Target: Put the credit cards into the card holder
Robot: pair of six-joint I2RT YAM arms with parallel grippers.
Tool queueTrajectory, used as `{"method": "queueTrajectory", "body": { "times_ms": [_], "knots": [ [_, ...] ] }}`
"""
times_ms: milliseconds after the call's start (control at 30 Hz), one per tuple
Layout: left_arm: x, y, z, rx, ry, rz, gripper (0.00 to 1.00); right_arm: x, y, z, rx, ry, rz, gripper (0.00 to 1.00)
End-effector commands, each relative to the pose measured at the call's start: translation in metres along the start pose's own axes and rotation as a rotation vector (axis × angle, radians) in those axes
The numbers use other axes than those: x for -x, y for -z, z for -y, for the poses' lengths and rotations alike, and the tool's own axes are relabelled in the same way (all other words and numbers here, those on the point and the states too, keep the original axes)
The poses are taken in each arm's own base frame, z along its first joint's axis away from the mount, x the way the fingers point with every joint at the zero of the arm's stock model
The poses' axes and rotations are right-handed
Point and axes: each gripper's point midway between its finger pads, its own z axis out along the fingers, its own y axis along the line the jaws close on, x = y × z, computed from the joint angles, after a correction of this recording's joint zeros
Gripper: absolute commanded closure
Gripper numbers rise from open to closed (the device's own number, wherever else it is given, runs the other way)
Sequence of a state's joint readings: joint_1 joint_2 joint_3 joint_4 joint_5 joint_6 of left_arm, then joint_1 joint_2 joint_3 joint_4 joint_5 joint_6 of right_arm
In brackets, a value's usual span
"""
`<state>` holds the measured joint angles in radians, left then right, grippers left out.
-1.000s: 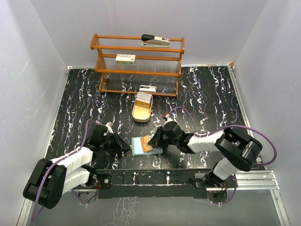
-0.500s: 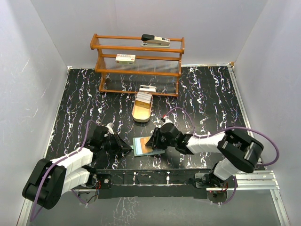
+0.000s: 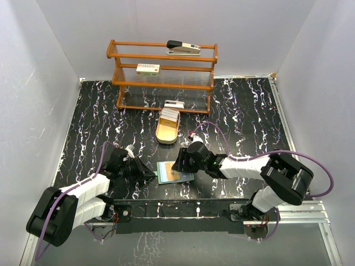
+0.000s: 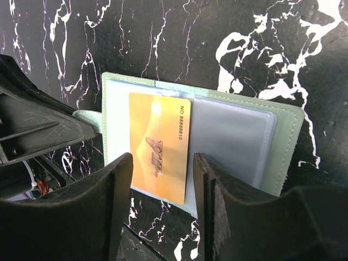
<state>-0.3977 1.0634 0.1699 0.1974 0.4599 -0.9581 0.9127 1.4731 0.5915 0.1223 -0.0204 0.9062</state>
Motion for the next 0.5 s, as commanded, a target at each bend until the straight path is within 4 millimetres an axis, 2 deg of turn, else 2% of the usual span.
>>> {"method": "queueTrajectory", "body": {
  "times_ms": [0, 233, 467],
  "knots": [
    [-0.009, 0.001, -0.015, 0.054, 0.003, -0.023, 1.00, 0.007, -0.006, -0.006, 0.005, 0.028, 0.011, 0.53],
    [-0.009, 0.000, -0.014, 0.049, 0.004, -0.025, 1.00, 0.001, -0.013, -0.013, 0.022, 0.029, -0.010, 0.51],
    [-0.009, 0.000, -0.015, 0.049, 0.005, -0.024, 1.00, -0.003, -0.016, -0.030, 0.064, 0.028, -0.020, 0.51]
  ]
}}
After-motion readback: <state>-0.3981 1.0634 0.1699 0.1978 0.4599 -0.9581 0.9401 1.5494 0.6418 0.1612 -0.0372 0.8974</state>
